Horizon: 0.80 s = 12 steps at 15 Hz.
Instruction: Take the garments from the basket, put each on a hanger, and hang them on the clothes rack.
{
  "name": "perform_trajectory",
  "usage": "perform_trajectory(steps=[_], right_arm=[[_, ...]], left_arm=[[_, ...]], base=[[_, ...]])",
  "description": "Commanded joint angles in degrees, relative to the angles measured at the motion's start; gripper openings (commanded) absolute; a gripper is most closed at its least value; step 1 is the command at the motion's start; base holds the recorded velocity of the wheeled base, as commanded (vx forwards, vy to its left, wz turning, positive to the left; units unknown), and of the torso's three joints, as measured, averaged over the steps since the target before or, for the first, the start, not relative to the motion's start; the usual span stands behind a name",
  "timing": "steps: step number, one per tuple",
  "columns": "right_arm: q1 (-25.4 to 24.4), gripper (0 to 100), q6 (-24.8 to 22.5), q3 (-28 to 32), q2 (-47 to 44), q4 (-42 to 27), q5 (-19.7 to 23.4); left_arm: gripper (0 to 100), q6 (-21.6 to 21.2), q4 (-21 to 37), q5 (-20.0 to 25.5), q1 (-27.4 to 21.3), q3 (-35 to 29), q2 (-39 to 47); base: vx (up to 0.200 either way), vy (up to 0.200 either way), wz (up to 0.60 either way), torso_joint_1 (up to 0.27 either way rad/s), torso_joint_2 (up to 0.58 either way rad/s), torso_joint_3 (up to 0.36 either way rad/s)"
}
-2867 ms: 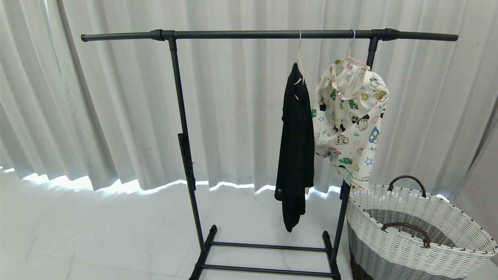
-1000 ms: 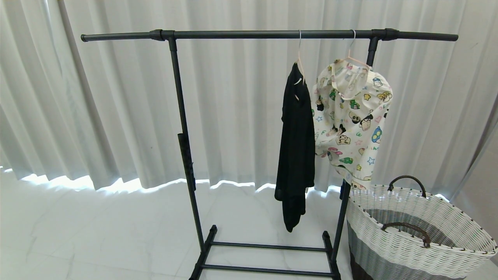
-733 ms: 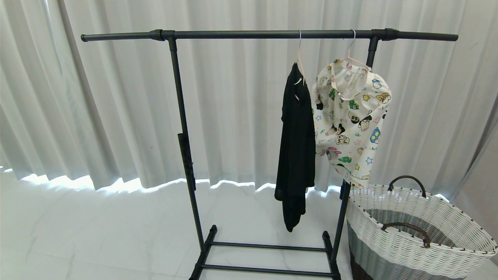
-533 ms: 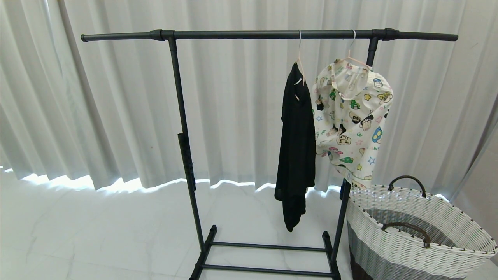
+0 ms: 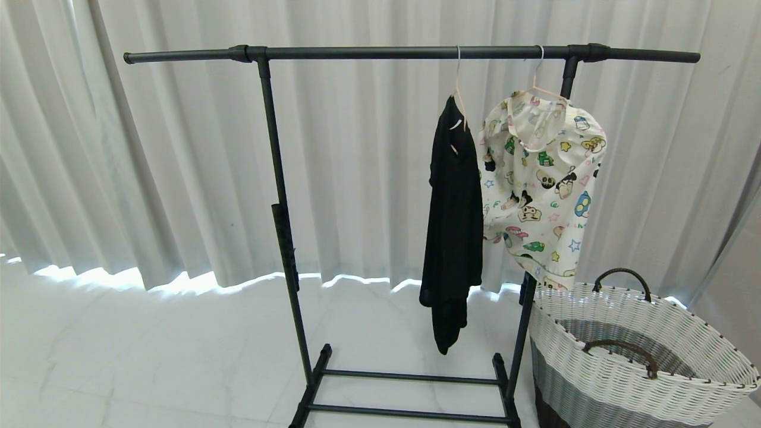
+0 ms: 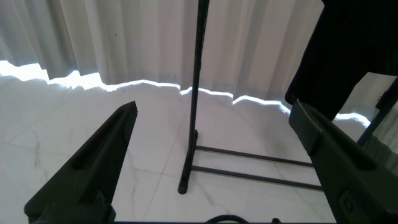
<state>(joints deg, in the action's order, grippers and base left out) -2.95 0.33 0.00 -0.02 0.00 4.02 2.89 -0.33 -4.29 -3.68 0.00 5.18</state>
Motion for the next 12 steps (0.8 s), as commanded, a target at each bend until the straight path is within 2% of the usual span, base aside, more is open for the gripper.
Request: perform_trajectory(steps=[1, 12], right_arm=[[0.0, 100, 0.0, 0.0, 0.0, 0.0, 0.0], [0.0, 100, 0.0, 0.0, 0.0, 0.0, 0.0]], left_arm=[[100, 0.0, 0.0, 0.0, 0.0, 0.0, 0.1], [100, 0.0, 0.0, 0.0, 0.6, 0.0, -0.3]], base=[[0.000, 0.000, 0.00, 0.000, 0.00, 0.000], [0.000, 0.000, 0.00, 0.000, 0.00, 0.000]])
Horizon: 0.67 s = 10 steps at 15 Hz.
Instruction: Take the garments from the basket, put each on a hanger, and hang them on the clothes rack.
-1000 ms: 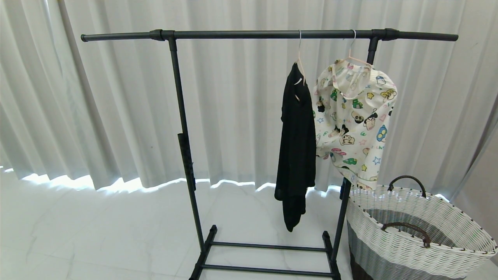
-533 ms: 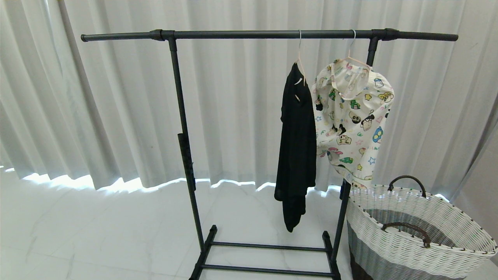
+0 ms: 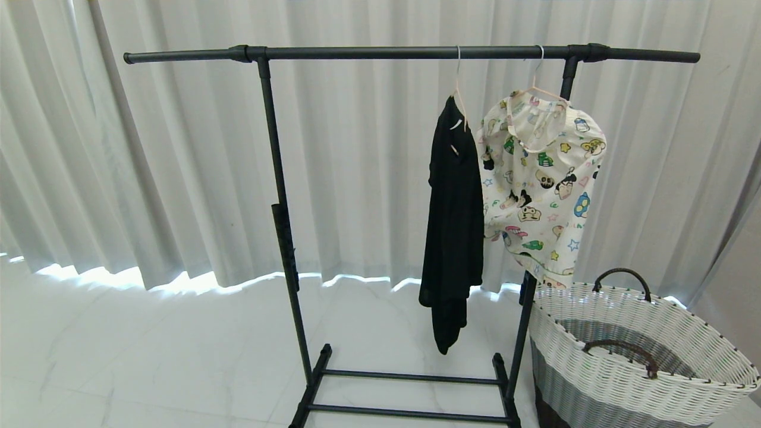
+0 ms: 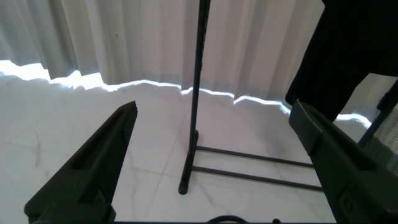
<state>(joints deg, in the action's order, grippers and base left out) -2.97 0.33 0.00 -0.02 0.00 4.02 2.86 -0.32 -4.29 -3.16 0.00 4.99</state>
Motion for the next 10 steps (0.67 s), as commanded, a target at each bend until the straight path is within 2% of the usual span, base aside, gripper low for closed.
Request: perform_trajectory(steps=[1, 10], right_arm=[[0.0, 100, 0.0, 0.0, 0.0, 0.0, 0.0], [0.0, 100, 0.0, 0.0, 0.0, 0.0, 0.0]], left_arm=[[100, 0.0, 0.0, 0.0, 0.1, 0.0, -0.1], [100, 0.0, 0.0, 0.0, 0.1, 0.0, -0.1]], base=[[0.000, 0.000, 0.00, 0.000, 0.00, 0.000], [0.000, 0.000, 0.00, 0.000, 0.00, 0.000]])
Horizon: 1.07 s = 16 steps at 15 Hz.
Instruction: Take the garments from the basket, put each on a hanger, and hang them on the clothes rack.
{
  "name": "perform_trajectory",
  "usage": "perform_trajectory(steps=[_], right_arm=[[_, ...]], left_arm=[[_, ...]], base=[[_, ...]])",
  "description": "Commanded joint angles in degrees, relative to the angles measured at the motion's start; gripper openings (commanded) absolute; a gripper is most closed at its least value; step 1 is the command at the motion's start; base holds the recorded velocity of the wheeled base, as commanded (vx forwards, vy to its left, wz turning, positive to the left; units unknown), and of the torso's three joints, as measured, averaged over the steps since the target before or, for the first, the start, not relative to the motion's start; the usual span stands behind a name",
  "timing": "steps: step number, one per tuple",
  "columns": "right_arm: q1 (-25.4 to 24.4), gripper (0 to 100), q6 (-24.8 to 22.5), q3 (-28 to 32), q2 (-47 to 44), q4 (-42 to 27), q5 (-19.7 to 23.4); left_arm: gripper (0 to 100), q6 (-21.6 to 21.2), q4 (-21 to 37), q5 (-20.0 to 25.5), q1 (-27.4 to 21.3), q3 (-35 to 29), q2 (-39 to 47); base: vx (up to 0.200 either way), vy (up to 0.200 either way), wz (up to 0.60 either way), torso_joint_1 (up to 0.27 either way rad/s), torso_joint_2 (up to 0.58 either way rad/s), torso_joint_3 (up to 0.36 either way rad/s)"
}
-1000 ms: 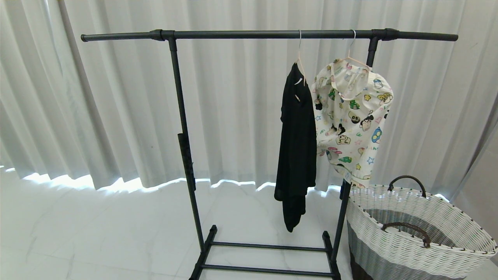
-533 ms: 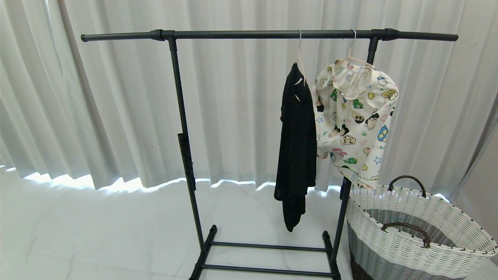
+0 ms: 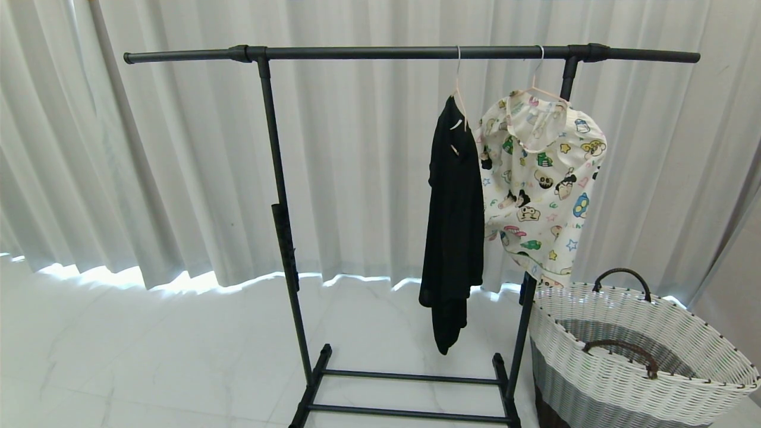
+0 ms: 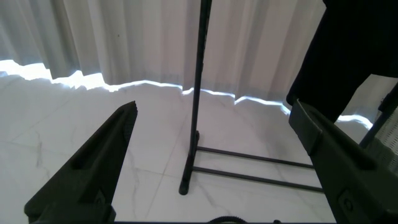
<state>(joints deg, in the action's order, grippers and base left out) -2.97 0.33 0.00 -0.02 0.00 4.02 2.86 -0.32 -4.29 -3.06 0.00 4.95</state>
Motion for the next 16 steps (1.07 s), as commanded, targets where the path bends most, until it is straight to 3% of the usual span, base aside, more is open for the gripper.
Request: perform_trajectory(steps=[1, 16], right_arm=[[0.0, 100, 0.0, 0.0, 0.0, 0.0, 0.0], [0.0, 100, -0.2, 0.0, 0.0, 0.0, 0.0]], left_arm=[[100, 0.0, 0.0, 0.0, 0.0, 0.0, 0.0], [100, 0.0, 0.0, 0.0, 0.0, 0.0, 0.0]], base=[[0.000, 0.000, 0.00, 0.000, 0.00, 0.000], [0.000, 0.000, 0.00, 0.000, 0.00, 0.000]])
